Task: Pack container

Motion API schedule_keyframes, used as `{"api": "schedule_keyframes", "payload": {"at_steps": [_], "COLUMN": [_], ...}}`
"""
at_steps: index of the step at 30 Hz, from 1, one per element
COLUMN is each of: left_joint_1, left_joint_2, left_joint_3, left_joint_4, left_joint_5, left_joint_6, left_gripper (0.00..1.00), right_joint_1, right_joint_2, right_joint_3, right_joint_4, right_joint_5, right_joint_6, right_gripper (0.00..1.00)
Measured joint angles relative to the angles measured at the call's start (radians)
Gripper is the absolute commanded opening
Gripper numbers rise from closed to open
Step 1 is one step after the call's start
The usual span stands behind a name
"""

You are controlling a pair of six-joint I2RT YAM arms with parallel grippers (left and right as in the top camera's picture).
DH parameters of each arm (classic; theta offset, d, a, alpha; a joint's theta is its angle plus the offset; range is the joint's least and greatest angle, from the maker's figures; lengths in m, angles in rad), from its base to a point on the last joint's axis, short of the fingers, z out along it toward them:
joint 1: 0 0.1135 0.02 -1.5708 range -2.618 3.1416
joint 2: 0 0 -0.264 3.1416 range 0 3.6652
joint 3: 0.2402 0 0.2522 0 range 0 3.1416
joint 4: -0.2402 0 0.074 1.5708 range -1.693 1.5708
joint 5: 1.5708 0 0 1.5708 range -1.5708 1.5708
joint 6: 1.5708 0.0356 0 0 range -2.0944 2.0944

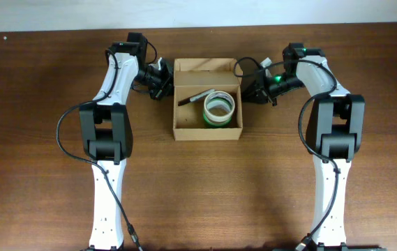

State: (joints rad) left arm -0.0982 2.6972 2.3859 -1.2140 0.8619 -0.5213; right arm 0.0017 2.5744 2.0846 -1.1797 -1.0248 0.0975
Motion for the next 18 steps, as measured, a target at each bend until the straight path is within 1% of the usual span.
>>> {"api": "schedule_keyframes", "payload": {"at_steps": [6,18], "left_joint_1": [0.0,-0.007], "left_joint_2": [0.0,0.0], "left_joint_3": [0.0,0.0], "left_joint_4": [0.0,0.0], "left_joint_5": [0.004,0.014], "left_joint_6": [0.0,0.0], "left_gripper": [0.02,0.02], "right_joint_1": [0.0,0.004], "right_joint_2": [0.0,0.0], "right_joint_3": [-0.002,-0.002], "right_joint_4": [0.121,0.262], "right_joint_5": [-0.005,0.011], "right_joint_6": [0.104,0.251], "right_gripper": [0.04,0.04]}}
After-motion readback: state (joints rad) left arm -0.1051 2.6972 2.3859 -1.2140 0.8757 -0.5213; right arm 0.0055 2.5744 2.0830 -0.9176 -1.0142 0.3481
